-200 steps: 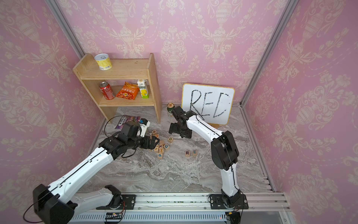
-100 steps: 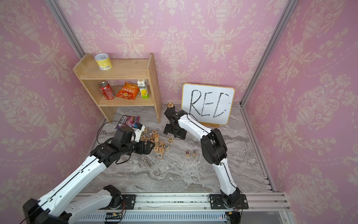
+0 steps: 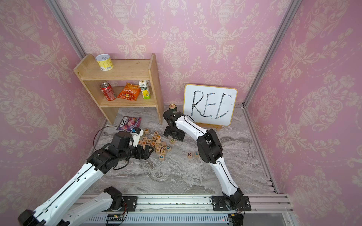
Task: Assemble the uppercase word "red" with letter blocks
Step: Pick up the letter block from the center of the board.
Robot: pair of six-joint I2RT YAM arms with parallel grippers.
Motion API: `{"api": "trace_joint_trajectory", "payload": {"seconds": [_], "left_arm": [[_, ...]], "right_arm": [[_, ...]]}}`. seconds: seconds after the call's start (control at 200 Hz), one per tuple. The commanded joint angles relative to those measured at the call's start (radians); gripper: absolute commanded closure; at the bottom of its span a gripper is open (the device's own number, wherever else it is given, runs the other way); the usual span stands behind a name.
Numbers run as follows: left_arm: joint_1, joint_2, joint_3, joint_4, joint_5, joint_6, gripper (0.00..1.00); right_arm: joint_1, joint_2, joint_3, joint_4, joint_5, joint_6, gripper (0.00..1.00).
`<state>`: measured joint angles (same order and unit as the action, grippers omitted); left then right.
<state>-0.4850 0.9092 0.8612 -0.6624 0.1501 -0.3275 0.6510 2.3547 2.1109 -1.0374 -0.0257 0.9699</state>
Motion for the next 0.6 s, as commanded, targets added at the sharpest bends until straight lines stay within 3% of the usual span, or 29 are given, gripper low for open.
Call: {"api": "trace_joint_trajectory", "payload": {"seconds": [0.0, 0.215, 0.595], "left_arm": [[0.013, -0.020, -0.013, -0.035, -0.004, 0.000, 0.01], [0.015, -0.037, -0.017, -0.056, -0.004, -0.003, 0.01], [0.020, -0.047, -0.032, -0.053, 0.009, -0.007, 0.01]], "right_arm": [[0.009, 0.046, 0.053, -0.045, 0.025, 0.012, 0.11], [0.009, 0.082, 0.066, -0.042, 0.037, 0.010, 0.22], [0.017, 0.102, 0.055, -0.056, 0.073, -0.023, 0.54]]}}
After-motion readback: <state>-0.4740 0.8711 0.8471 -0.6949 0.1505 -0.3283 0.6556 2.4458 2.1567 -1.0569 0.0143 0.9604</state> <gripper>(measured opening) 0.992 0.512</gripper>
